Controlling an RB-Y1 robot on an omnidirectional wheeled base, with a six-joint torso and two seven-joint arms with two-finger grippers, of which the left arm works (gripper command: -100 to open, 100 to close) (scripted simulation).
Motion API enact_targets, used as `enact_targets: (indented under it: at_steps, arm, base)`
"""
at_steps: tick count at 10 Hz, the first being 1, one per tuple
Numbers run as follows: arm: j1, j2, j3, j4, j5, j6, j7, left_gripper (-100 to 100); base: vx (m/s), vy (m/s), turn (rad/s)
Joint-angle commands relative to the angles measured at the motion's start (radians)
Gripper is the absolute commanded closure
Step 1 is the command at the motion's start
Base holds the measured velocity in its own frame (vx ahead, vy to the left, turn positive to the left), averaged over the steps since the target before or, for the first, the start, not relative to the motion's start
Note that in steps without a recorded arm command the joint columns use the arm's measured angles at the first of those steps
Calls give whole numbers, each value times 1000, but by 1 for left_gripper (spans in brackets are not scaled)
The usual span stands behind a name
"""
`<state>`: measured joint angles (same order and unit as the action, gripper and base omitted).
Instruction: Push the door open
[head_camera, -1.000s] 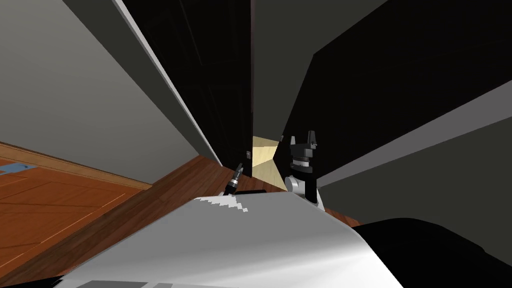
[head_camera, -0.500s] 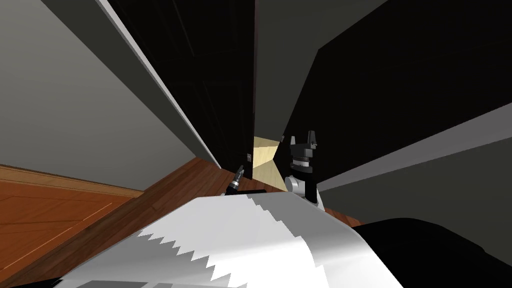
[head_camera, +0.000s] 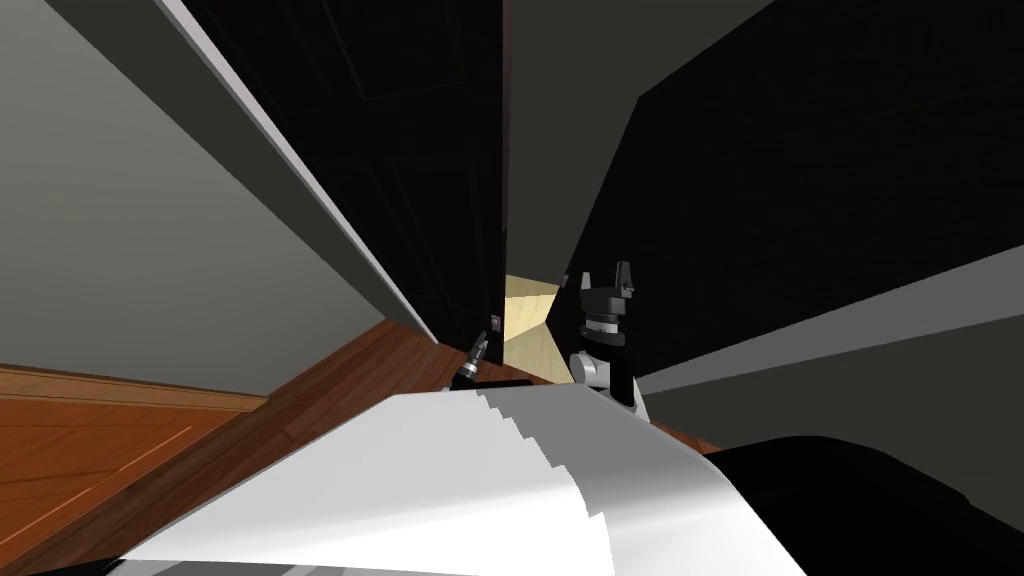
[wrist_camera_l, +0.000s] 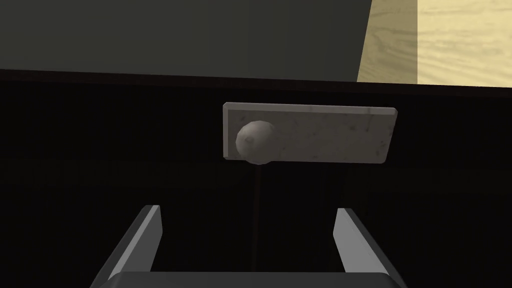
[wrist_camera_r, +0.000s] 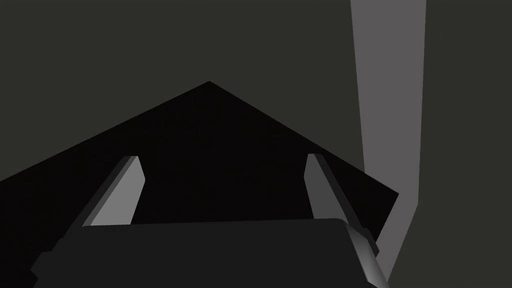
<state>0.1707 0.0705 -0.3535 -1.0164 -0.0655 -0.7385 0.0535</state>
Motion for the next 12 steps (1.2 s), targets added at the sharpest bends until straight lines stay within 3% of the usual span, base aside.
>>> enact_targets:
  at_steps: [1, 7, 8, 12]
  arm:
    - [-4, -1, 4, 8, 1, -4, -1, -100]
    - [-15, -16, 15, 34, 5, -15, -5, -100]
    - [-15, -16, 15, 34, 5, -15, -5, 100]
    - [-15, -16, 15, 34, 5, -15, -5, 100]
  base:
    - [174, -83, -24]
    - [169, -50, -19]
    - [-14, 1, -3]
    - [-13, 4, -2]
